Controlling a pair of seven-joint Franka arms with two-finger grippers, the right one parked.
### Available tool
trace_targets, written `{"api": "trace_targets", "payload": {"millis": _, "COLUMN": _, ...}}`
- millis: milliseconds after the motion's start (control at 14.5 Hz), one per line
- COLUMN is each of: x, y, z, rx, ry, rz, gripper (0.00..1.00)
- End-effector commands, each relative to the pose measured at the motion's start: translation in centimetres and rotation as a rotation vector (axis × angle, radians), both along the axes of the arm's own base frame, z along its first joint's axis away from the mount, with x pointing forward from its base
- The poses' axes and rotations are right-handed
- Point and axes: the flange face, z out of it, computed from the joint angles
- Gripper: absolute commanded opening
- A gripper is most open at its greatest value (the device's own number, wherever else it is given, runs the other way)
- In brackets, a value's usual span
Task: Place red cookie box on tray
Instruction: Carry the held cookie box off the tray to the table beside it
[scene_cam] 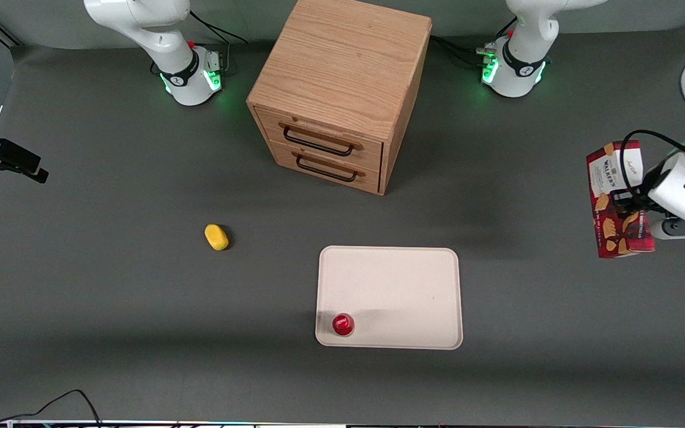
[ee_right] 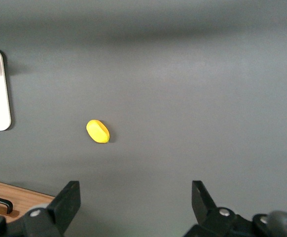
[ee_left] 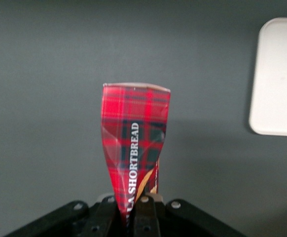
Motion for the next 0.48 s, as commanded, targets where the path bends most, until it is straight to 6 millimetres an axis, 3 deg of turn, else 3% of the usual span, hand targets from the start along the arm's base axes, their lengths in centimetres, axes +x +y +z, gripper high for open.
{"api": "trace_targets", "payload": {"millis": 0, "x": -4.4, "y": 3.2, "z": -5.5, "rx": -0.008, "ry": -0.046, "rz": 0.04, "gripper": 0.06}}
{"api": "trace_targets", "payload": {"millis": 138, "x": -5.2, "y": 5.6, "z": -10.0, "rx": -0.042, "ry": -0.08, "rz": 0.104, "gripper": 0.06}}
{"api": "trace_targets", "payload": {"millis": 414, "x": -7.0, "y": 7.1, "z": -16.9, "rx": -0.078, "ry": -0.146, "rz": 0.188, "gripper": 0.06}}
